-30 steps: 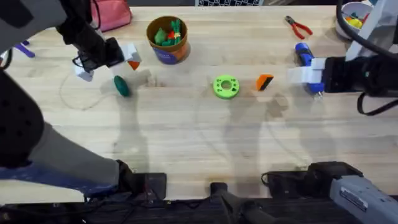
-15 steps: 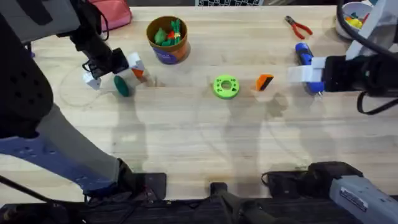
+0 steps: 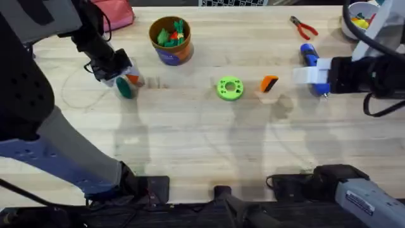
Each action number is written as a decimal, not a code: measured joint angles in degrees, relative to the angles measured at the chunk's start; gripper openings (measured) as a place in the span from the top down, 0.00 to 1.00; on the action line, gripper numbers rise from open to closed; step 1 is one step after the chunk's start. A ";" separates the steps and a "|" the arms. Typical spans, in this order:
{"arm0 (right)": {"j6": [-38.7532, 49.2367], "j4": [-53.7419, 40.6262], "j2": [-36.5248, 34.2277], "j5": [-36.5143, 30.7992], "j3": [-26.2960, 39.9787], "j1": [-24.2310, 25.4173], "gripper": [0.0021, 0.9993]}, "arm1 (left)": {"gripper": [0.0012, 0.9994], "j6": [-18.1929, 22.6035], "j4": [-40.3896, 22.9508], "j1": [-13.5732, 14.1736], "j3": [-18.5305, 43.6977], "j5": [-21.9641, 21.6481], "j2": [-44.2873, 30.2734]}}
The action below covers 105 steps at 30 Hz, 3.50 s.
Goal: Pick up the gripper from the table and insert it into the empty holder that is missing its gripper. Then pick up a screw, insert it into the mounting hole, and use the screwdriver to tighten it. Finally, clean up the table by picking up the vegetable and placing it into the bucket.
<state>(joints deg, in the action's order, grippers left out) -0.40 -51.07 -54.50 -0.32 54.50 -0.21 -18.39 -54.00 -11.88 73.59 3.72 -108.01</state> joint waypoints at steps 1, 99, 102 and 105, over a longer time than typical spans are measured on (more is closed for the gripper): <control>0.00 0.00 0.00 0.00 0.00 0.00 0.01 | 0.84 -0.04 0.00 0.00 0.05 0.19 0.00; 0.00 -1.64 0.00 0.00 0.00 0.00 0.01 | 0.01 19.46 -4.20 13.26 10.81 4.22 26.43; 0.00 -1.64 0.01 0.00 0.00 0.00 0.01 | 0.01 24.36 -2.76 15.83 10.81 4.29 26.43; 0.00 -1.64 0.00 0.00 0.00 0.00 0.01 | 0.01 27.82 -0.99 17.93 10.81 4.47 26.43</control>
<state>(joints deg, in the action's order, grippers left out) -0.40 -52.71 -54.50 -0.32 54.50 -0.21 9.42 -54.99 6.05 84.40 8.19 -81.58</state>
